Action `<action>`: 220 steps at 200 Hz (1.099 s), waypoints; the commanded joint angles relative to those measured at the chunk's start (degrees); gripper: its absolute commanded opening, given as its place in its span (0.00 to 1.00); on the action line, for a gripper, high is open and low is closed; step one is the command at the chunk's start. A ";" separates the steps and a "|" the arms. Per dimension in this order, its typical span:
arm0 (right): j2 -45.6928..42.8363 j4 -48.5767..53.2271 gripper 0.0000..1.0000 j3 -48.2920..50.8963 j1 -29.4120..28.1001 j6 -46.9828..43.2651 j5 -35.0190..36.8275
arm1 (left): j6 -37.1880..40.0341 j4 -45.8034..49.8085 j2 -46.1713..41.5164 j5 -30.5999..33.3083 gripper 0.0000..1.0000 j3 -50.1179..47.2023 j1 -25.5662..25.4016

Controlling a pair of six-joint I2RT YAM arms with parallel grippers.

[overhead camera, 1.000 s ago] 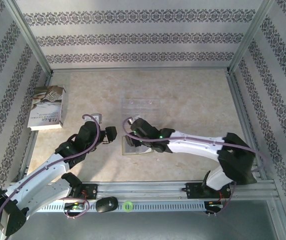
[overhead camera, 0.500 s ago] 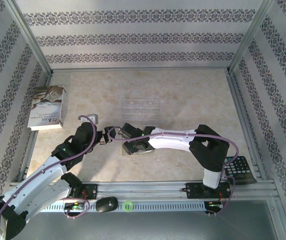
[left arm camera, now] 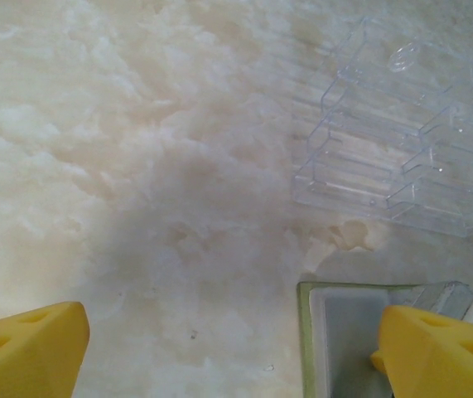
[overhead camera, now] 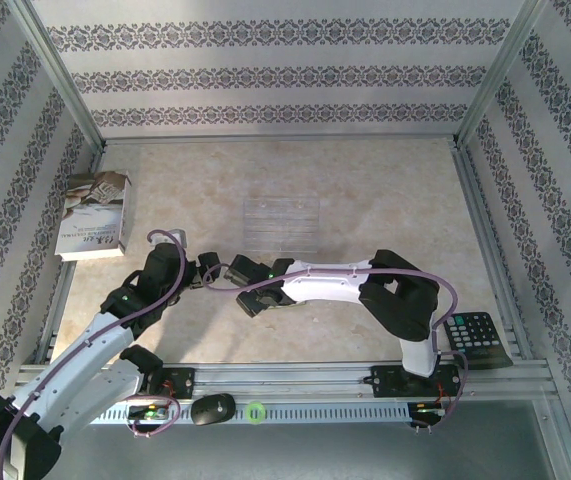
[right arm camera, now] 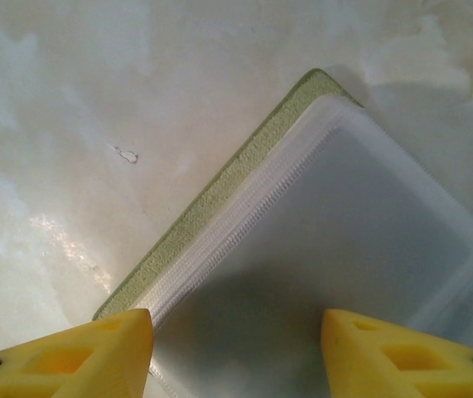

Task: Take the credit cards out of the card holder

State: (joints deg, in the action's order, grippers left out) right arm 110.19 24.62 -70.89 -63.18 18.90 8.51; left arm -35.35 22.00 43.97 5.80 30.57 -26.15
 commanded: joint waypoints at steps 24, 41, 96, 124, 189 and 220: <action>1.88 1.23 0.46 0.92 -0.37 0.17 1.86 | -0.87 0.79 -0.90 -3.43 0.88 -1.08 1.54; 1.78 0.59 0.41 1.28 -0.37 0.26 1.59 | -0.93 0.37 -0.78 -3.91 0.87 -1.20 1.59; -0.79 -5.36 0.16 4.42 -0.20 -0.09 0.99 | -1.09 -1.23 -0.69 -6.20 0.83 -2.21 1.59; -3.06 -10.77 0.02 7.62 0.17 -0.04 0.21 | -1.29 -2.36 -0.20 -7.64 0.79 -2.76 1.56; -9.49 -26.76 0.00 18.09 2.21 4.68 -4.45 | -4.00 -10.79 4.86 -14.70 0.48 -5.93 0.81; -12.52 -33.36 0.00 23.53 3.14 7.53 -5.94 | -5.31 -15.10 8.26 -15.39 0.43 -6.75 -1.38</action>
State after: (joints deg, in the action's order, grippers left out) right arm 100.60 -1.41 -51.20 -60.69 22.90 5.50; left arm -38.98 13.17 50.59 -7.57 24.47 -25.80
